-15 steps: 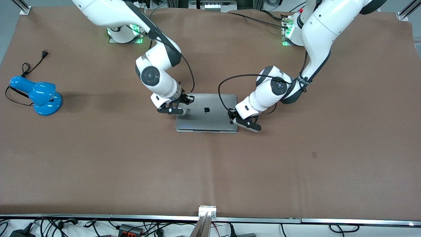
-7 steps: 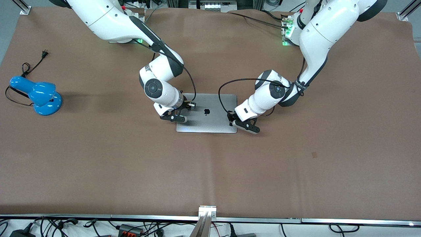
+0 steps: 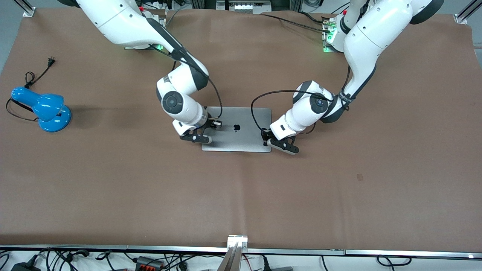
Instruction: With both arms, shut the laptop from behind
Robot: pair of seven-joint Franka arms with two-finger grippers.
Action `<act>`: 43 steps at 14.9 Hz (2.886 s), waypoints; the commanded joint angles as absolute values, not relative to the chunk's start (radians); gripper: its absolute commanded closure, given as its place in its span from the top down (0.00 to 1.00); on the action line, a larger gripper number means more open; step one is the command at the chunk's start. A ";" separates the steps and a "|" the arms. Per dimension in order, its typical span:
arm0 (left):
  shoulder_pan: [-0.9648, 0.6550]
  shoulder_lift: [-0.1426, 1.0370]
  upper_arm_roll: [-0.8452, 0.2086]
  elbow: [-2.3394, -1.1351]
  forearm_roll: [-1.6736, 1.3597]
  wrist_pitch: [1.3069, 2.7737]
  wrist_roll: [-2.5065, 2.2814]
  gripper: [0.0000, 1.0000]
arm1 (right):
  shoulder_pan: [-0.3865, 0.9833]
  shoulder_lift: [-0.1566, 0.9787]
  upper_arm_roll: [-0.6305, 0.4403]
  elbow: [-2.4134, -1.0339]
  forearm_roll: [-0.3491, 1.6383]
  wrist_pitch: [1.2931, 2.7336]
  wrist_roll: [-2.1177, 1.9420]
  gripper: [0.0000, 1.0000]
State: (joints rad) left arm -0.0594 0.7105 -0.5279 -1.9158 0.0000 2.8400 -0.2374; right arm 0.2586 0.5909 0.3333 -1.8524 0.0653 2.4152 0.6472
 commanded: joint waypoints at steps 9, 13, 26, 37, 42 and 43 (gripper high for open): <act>0.041 0.420 -0.522 -1.570 0.025 1.842 -0.207 0.00 | 0.055 0.250 0.224 -1.767 0.077 1.926 0.266 0.00; 0.121 0.414 -0.523 -1.448 0.058 1.616 -0.199 0.06 | -0.043 0.123 0.178 -1.766 0.078 1.797 0.091 0.00; 0.101 0.169 -0.216 -1.428 -0.025 1.405 -0.163 1.00 | -0.115 -0.011 0.112 -1.770 0.069 1.736 -0.060 1.00; -0.006 -0.041 -0.058 -1.664 -0.032 1.621 -0.158 1.00 | -0.121 -0.037 0.083 -1.786 0.006 1.738 -0.043 1.00; -0.003 -0.041 -0.058 -1.663 -0.032 1.597 -0.160 1.00 | -0.121 -0.038 0.081 -1.790 0.005 1.741 -0.040 1.00; -0.005 -0.041 -0.058 -1.663 -0.032 1.598 -0.158 1.00 | -0.123 -0.038 0.081 -1.792 0.005 1.747 -0.040 1.00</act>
State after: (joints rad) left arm 0.0036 -0.0268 -0.0657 -1.6520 -0.0223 1.6035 -0.1732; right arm -0.1161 -0.0101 0.0796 -1.7650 0.0179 1.7357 -0.0427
